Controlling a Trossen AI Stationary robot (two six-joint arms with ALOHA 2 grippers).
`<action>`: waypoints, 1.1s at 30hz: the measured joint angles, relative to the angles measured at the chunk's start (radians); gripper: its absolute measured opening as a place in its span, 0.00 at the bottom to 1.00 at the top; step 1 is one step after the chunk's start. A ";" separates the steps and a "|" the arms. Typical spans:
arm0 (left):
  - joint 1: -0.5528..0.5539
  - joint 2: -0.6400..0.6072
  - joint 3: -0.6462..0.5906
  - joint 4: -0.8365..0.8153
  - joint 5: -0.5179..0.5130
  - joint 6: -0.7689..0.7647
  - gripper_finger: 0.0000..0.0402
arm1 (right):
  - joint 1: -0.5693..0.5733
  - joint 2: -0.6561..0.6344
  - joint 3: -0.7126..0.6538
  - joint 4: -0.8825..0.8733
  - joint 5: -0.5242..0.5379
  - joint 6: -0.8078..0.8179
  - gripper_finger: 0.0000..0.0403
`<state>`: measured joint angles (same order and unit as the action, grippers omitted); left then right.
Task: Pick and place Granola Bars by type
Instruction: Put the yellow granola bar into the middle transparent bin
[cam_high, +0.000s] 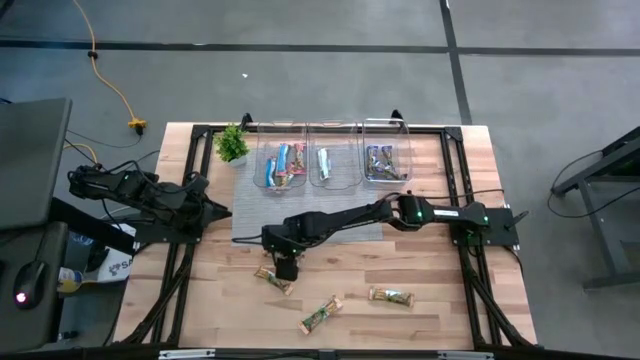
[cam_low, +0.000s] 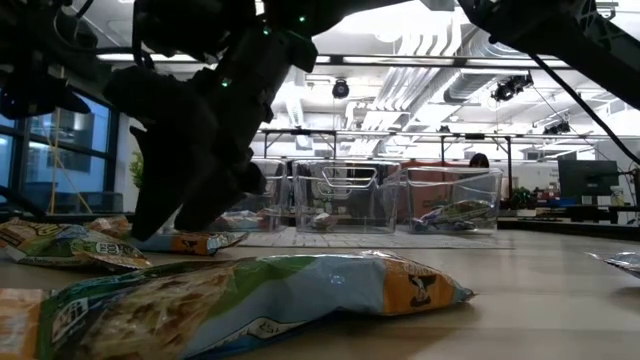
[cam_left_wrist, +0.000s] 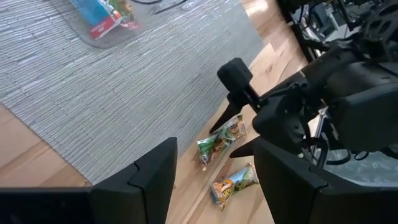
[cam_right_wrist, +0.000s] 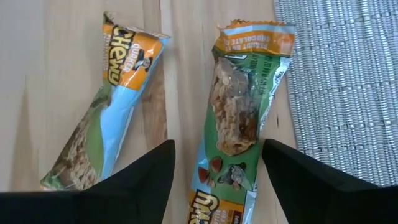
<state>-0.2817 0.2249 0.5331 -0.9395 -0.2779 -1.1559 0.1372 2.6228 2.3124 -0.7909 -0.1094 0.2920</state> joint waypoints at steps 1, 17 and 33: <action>0.000 0.000 0.000 -0.006 0.000 0.000 0.51 | 0.002 0.000 0.000 -0.003 0.000 0.004 0.58; 0.000 0.000 0.000 -0.007 -0.003 0.003 0.51 | 0.025 0.015 -0.002 -0.011 0.037 0.023 0.45; 0.000 0.000 0.000 -0.007 0.000 0.003 0.51 | 0.021 0.002 -0.004 -0.014 0.036 0.044 0.29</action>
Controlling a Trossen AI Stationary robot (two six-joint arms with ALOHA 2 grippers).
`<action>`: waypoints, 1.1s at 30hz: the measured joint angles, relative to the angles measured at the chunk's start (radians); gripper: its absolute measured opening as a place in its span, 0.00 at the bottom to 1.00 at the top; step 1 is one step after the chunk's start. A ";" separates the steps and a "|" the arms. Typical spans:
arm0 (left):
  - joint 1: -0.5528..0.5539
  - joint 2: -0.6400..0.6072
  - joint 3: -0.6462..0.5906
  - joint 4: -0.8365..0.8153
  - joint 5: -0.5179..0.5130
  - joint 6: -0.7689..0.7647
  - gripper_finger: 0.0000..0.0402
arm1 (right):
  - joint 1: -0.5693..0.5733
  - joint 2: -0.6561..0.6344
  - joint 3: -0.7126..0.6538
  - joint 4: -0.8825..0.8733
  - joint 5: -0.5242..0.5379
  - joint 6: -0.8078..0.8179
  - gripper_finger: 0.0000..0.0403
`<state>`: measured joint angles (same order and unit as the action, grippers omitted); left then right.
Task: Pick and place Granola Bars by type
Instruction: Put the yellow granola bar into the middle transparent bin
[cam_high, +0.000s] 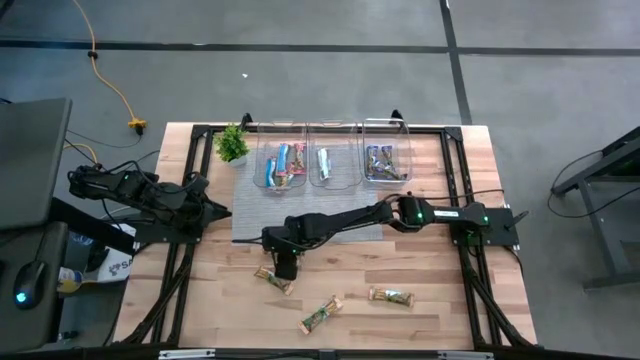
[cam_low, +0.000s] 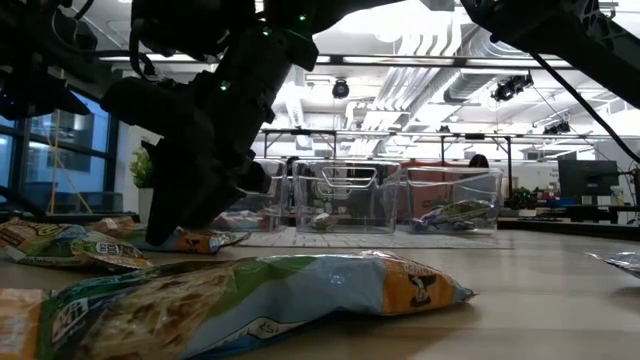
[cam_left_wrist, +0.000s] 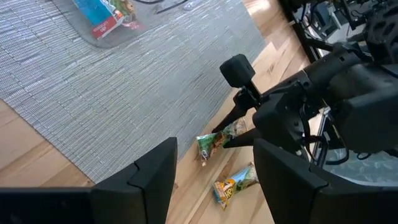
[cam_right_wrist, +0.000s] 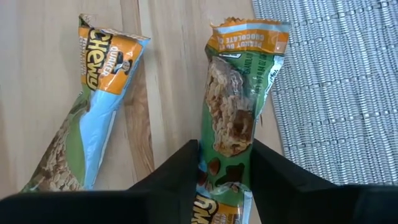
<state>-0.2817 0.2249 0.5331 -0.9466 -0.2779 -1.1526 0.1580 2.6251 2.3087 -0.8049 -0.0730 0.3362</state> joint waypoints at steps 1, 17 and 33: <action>0.000 0.000 0.000 0.000 0.001 0.000 0.51 | -0.003 -0.004 -0.001 0.002 -0.006 0.000 0.28; 0.000 0.000 0.000 0.000 0.001 0.000 0.51 | -0.076 -0.197 -0.004 -0.008 0.058 -0.046 0.21; 0.000 0.000 0.000 0.001 0.001 0.000 0.51 | -0.383 -0.356 -0.001 -0.399 0.309 0.003 0.21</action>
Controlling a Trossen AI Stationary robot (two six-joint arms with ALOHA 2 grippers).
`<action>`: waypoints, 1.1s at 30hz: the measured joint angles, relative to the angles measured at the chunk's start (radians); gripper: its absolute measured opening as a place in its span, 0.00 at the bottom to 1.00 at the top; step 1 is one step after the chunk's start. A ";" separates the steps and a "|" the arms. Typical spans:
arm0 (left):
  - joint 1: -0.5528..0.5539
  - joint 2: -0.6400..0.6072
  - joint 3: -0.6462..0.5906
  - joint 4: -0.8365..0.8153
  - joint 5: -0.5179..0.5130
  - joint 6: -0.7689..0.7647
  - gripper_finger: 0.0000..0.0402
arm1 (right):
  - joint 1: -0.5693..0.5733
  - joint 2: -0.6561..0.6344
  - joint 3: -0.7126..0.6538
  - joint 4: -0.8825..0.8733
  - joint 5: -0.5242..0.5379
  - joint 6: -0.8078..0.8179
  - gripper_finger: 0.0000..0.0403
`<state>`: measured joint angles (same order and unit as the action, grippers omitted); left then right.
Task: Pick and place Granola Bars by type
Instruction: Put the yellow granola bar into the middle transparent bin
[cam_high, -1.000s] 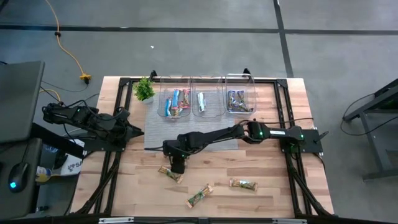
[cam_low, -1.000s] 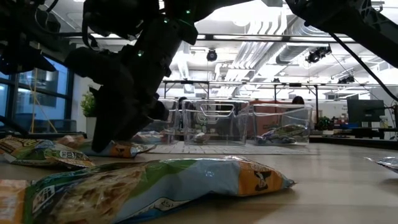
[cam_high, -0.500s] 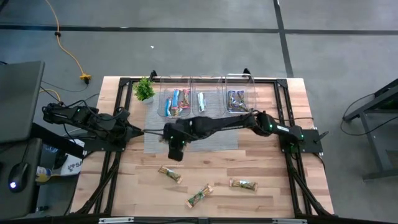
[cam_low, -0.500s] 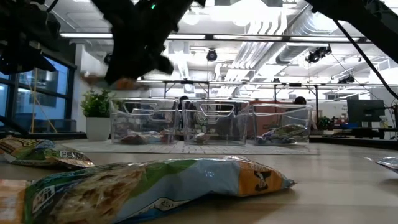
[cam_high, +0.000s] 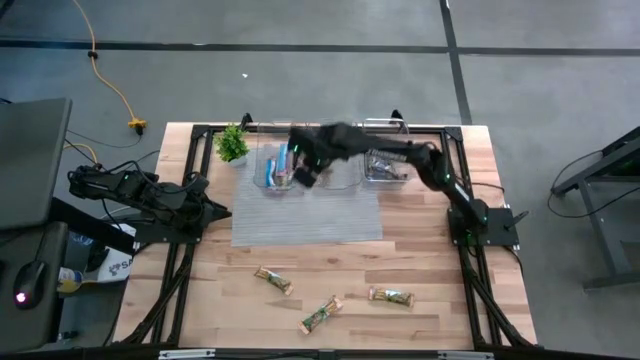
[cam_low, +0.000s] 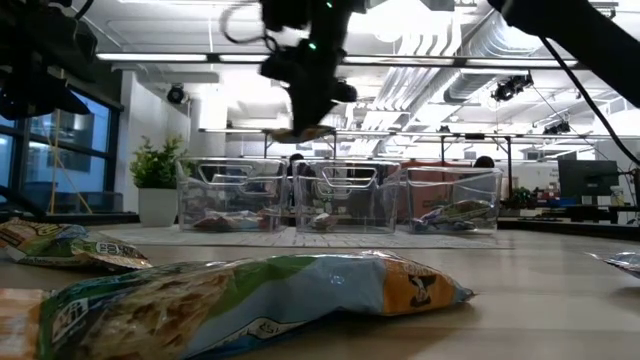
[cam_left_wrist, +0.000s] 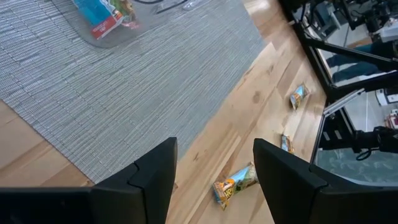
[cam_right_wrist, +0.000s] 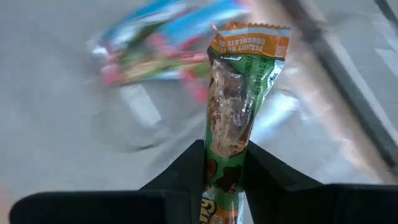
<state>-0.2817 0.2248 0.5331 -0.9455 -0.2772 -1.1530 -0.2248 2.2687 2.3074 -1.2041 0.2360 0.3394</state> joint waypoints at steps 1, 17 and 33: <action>0.000 0.000 0.000 0.000 0.000 0.000 0.51 | -0.026 -0.006 0.000 -0.010 -0.004 0.008 0.21; 0.000 0.000 0.000 -0.001 0.011 0.009 0.51 | -0.242 0.004 0.000 -0.164 -0.226 -0.101 0.28; 0.000 0.000 0.000 -0.001 0.014 0.027 0.51 | -0.069 -0.013 0.002 -0.085 -0.589 -0.143 0.46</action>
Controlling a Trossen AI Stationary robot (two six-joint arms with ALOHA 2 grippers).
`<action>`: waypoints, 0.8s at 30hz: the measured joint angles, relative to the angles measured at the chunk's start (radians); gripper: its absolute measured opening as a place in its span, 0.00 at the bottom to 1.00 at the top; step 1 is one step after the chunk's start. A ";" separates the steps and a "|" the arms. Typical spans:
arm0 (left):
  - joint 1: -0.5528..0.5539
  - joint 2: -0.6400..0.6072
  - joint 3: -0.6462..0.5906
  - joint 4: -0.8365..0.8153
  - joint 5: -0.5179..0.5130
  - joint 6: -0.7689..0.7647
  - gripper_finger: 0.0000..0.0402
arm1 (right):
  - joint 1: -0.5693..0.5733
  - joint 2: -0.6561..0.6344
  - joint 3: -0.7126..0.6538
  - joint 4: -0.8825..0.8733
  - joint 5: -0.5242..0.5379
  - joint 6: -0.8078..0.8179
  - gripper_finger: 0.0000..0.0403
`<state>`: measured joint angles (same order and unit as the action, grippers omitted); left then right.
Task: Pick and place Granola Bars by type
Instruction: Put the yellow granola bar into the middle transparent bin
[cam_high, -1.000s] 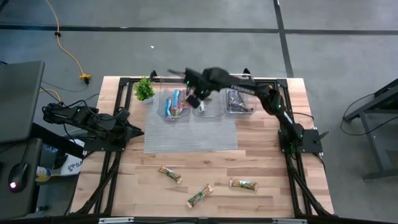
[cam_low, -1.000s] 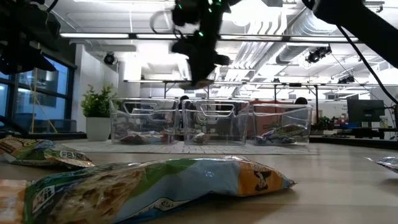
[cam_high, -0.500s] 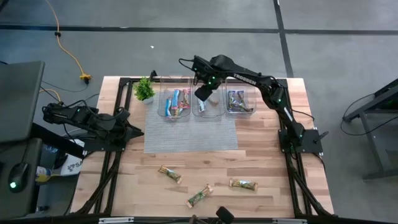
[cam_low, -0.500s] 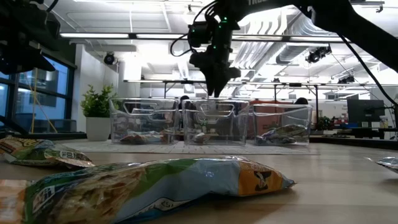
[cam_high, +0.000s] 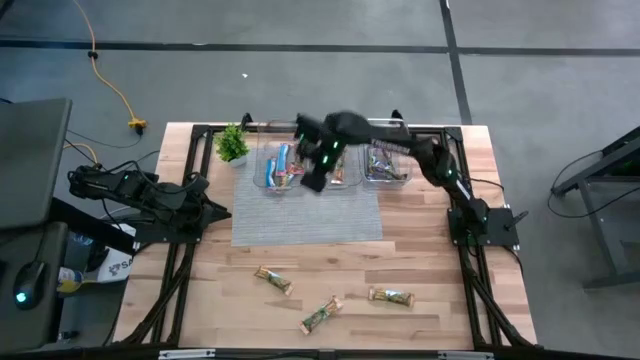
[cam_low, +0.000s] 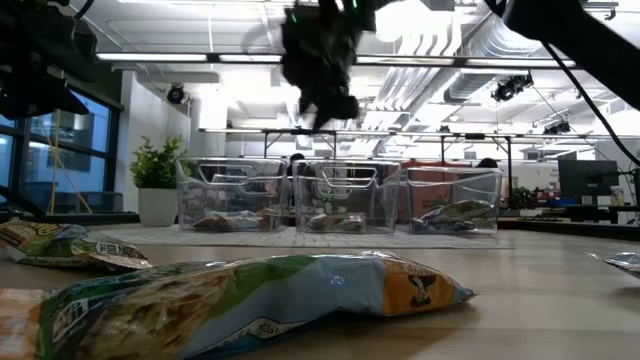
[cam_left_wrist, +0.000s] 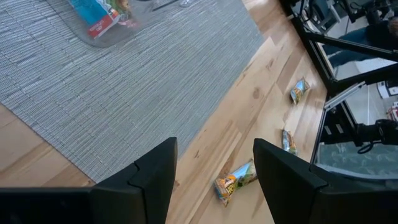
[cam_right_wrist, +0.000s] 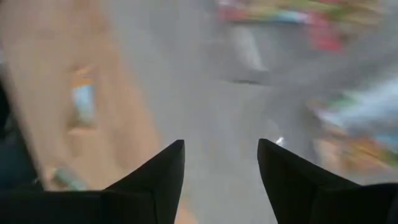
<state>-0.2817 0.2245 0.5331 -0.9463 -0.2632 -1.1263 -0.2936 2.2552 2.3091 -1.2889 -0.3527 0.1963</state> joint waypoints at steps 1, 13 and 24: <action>0.000 0.000 0.000 0.000 0.000 0.000 0.51 | 0.036 -0.002 0.001 0.021 -0.017 -0.007 0.46; 0.000 0.000 0.000 0.001 -0.014 -0.017 0.51 | 0.407 0.001 0.001 0.383 0.270 0.106 0.46; 0.000 0.000 0.000 0.011 -0.012 -0.078 0.51 | 0.537 0.100 -0.001 0.387 0.340 0.310 0.46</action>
<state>-0.2817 0.2249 0.5331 -0.9349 -0.2752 -1.2042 0.2436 2.3554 2.3081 -0.9020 -0.0127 0.5061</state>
